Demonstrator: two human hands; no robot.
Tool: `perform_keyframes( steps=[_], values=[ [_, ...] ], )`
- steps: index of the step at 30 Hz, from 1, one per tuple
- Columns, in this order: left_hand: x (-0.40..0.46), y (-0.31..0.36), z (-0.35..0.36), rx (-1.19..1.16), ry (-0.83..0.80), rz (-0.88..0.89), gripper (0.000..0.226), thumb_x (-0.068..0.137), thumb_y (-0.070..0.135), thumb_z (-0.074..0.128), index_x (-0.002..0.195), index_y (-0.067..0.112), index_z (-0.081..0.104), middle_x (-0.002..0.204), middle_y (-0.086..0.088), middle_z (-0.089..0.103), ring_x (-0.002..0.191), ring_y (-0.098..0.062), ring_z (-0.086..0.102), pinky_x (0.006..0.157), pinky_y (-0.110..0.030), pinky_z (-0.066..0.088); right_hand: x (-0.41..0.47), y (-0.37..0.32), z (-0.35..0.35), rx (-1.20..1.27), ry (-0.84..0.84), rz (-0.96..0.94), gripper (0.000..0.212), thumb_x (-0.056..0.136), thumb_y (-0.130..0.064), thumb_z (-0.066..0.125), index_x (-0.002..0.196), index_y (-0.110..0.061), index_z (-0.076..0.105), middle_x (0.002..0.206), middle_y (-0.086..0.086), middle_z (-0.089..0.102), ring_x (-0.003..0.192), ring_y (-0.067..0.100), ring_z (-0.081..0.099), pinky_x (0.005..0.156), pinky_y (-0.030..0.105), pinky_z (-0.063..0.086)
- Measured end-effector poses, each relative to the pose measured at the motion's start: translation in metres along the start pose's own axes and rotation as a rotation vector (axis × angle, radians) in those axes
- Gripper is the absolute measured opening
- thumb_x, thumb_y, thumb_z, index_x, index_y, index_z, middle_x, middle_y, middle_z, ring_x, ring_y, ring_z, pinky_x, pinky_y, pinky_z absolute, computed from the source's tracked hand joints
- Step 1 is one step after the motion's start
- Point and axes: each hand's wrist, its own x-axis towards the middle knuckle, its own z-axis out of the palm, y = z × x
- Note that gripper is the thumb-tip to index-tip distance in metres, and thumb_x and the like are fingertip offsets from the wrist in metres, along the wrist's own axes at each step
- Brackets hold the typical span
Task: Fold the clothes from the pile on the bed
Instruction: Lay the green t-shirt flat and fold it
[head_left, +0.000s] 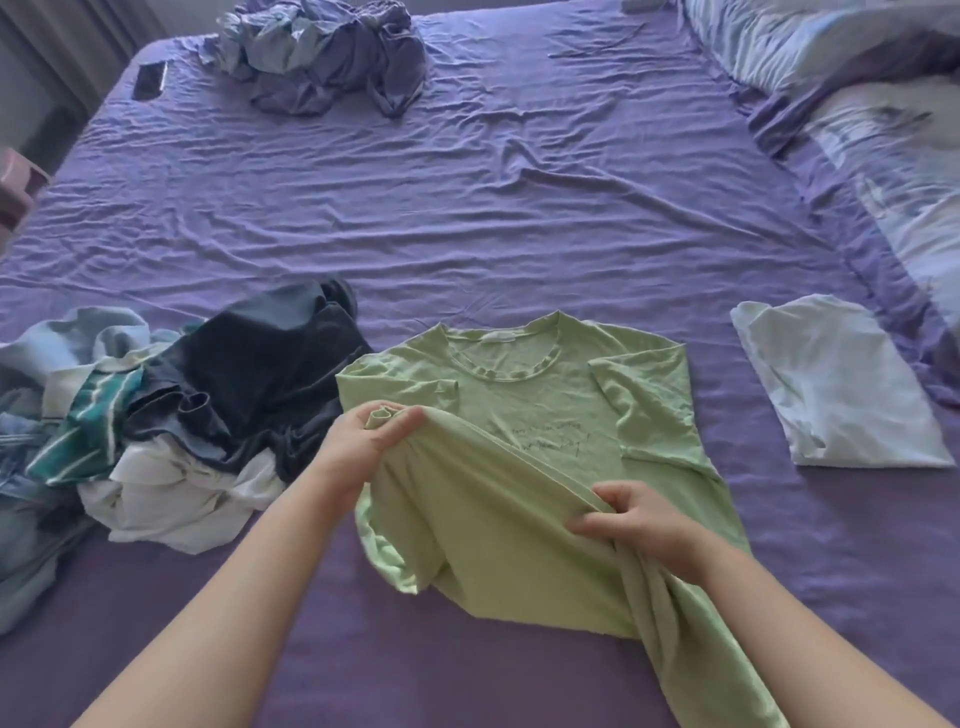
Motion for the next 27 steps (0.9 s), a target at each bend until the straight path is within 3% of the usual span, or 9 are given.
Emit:
perform_keyframes(
  steps=[2, 7, 11, 15, 17, 20, 22, 24, 27],
  values=[
    [0.025, 0.006, -0.031, -0.024, 0.077, -0.022, 0.026, 0.068, 0.031, 0.079, 0.083, 0.011, 0.071, 0.087, -0.015, 0.069, 0.078, -0.025, 0.062, 0.079, -0.043, 0.051, 0.018, -0.009, -0.005, -0.032, 0.05, 0.017, 0.008, 0.08, -0.012, 0.071, 0.087, -0.007, 0.07, 0.082, 0.005, 0.067, 0.075, 0.015, 0.061, 0.066, 0.024, 0.049],
    [0.071, 0.005, -0.064, 0.084, 0.147, 0.037, 0.018, 0.077, 0.027, 0.076, 0.085, 0.013, 0.071, 0.079, -0.005, 0.07, 0.067, -0.014, 0.063, 0.058, -0.023, 0.052, 0.058, -0.024, -0.013, -0.156, 0.34, -0.041, 0.004, 0.083, -0.005, 0.065, 0.083, -0.008, 0.068, 0.078, 0.001, 0.061, 0.076, 0.013, 0.053, 0.069, 0.022, 0.041],
    [0.092, -0.011, -0.051, 0.167, 0.092, 0.042, 0.019, 0.086, 0.029, 0.067, 0.091, 0.01, 0.066, 0.094, -0.009, 0.066, 0.085, -0.02, 0.059, 0.08, -0.037, 0.048, 0.081, -0.029, -0.015, -0.221, 0.6, -0.095, 0.01, 0.087, -0.009, 0.06, 0.082, -0.016, 0.066, 0.077, 0.002, 0.061, 0.072, 0.013, 0.051, 0.066, 0.025, 0.039],
    [0.1, -0.019, -0.039, 0.481, 0.158, 0.164, 0.014, 0.087, 0.034, 0.065, 0.089, 0.021, 0.061, 0.082, 0.008, 0.06, 0.074, -0.004, 0.054, 0.065, -0.018, 0.04, 0.08, -0.031, -0.02, -0.422, 0.86, -0.151, 0.016, 0.088, -0.014, 0.059, 0.102, -0.017, 0.065, 0.08, 0.002, 0.064, 0.076, 0.018, 0.056, 0.066, 0.027, 0.035],
    [0.1, -0.016, -0.038, 0.537, 0.193, 0.244, 0.011, 0.086, 0.032, 0.066, 0.086, 0.023, 0.06, 0.077, 0.012, 0.059, 0.071, 0.001, 0.053, 0.064, -0.015, 0.037, 0.073, -0.036, -0.028, -0.672, 0.83, -0.117, 0.016, 0.084, -0.018, 0.062, 0.099, -0.022, 0.063, 0.075, -0.001, 0.059, 0.072, 0.019, 0.054, 0.062, 0.028, 0.033],
    [0.098, -0.01, -0.042, 0.501, 0.246, 0.283, 0.008, 0.085, 0.027, 0.069, 0.083, 0.026, 0.061, 0.077, 0.015, 0.06, 0.07, 0.015, 0.054, 0.062, 0.0, 0.035, 0.064, -0.045, -0.04, -1.108, 0.604, 0.169, 0.014, 0.08, -0.026, 0.057, 0.078, -0.029, 0.044, 0.074, -0.009, 0.051, 0.075, 0.019, 0.052, 0.052, 0.029, 0.03],
    [0.097, -0.007, -0.047, 0.503, 0.247, 0.256, 0.008, 0.085, 0.026, 0.069, 0.081, 0.028, 0.062, 0.081, 0.016, 0.061, 0.07, 0.016, 0.053, 0.062, 0.003, 0.035, 0.063, -0.046, -0.051, -1.163, 0.504, 0.306, 0.022, 0.077, -0.023, 0.056, 0.068, -0.026, 0.036, 0.07, -0.008, 0.051, 0.072, 0.017, 0.05, 0.053, 0.027, 0.032],
    [0.096, -0.003, -0.054, 0.533, 0.235, 0.209, 0.008, 0.084, 0.026, 0.07, 0.08, 0.029, 0.064, 0.083, 0.016, 0.062, 0.075, 0.014, 0.052, 0.063, 0.001, 0.037, 0.063, -0.055, -0.066, -0.996, 0.403, 0.292, 0.022, 0.076, -0.015, 0.06, 0.066, -0.022, 0.042, 0.065, -0.008, 0.051, 0.066, 0.014, 0.048, 0.057, 0.029, 0.035],
    [0.109, 0.006, -0.064, 0.545, 0.245, 0.142, 0.004, 0.083, 0.029, 0.071, 0.084, 0.03, 0.067, 0.084, 0.011, 0.066, 0.081, 0.0, 0.057, 0.067, -0.013, 0.041, 0.076, -0.084, -0.092, -0.358, 0.3, 0.11, 0.02, 0.08, 0.003, 0.06, 0.07, -0.013, 0.055, 0.066, 0.0, 0.051, 0.062, 0.011, 0.045, 0.059, 0.029, 0.035]
  ],
)
